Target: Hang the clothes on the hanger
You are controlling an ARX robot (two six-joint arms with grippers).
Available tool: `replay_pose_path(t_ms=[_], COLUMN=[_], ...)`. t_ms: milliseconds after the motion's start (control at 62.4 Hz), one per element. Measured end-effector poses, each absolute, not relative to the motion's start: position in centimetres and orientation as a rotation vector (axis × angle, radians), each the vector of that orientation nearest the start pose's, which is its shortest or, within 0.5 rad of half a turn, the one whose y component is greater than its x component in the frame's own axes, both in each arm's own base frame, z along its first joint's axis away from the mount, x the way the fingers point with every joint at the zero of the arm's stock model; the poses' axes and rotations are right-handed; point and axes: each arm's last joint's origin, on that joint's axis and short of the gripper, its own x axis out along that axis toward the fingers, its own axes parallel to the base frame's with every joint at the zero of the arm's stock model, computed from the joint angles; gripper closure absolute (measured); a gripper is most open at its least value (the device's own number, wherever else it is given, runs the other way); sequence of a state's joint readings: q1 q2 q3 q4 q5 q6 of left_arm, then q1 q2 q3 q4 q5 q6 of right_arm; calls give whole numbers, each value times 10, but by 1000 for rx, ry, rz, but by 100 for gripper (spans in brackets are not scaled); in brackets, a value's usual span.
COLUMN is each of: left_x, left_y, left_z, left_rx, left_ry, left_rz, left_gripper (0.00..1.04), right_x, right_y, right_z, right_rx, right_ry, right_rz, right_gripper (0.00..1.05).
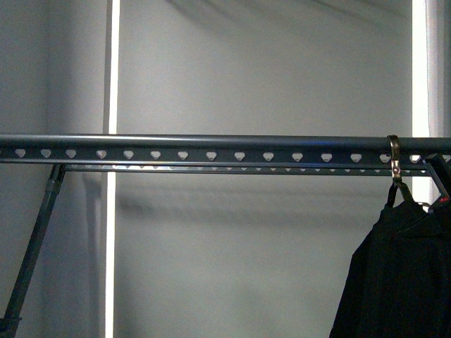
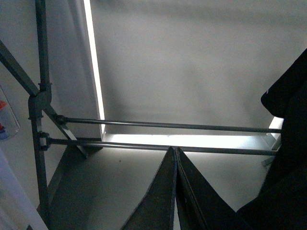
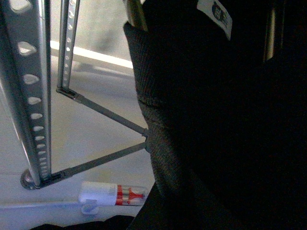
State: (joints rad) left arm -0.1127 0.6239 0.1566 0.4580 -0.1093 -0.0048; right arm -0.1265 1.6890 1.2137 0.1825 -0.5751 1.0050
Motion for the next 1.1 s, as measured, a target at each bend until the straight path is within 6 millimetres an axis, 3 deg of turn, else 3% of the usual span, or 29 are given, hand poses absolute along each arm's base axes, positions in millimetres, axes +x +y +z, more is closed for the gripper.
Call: replay_pose_path(t_ms=[48, 144, 272, 432, 512, 593, 673, 945, 1105], left_x=[145, 140, 140, 142, 136, 131, 127, 117, 112], left_y=[-13, -5, 0, 0, 0, 0, 0, 0, 0], left_z=[196, 188, 176, 166, 169, 171, 172, 173, 173], left_rx=[-4, -2, -2, -2, -2, -2, -2, -2, -2], left_ry=[9, 6, -11, 3, -10, -13, -16, -22, -22], left_rz=[-5, -23, -3, 0, 0, -1, 0, -2, -2], left_gripper=[101, 101, 101, 101, 101, 101, 101, 101, 101], right_x=[382, 372, 328, 253, 190, 132, 102, 98, 98], right_y=[-32, -28, -20, -15, -12, -2, 0, 0, 0], right_z=[273, 257, 254, 266, 243, 216, 203, 187, 180], right_rx=[1047, 893, 560, 334, 285, 120, 43, 6, 3], right_ry=[479, 432, 211, -24, -20, 79, 31, 3, 2], right_rz=[275, 225, 123, 81, 61, -16, 2, -2, -2], right_gripper=[101, 81, 54, 28, 7, 24, 43, 102, 102])
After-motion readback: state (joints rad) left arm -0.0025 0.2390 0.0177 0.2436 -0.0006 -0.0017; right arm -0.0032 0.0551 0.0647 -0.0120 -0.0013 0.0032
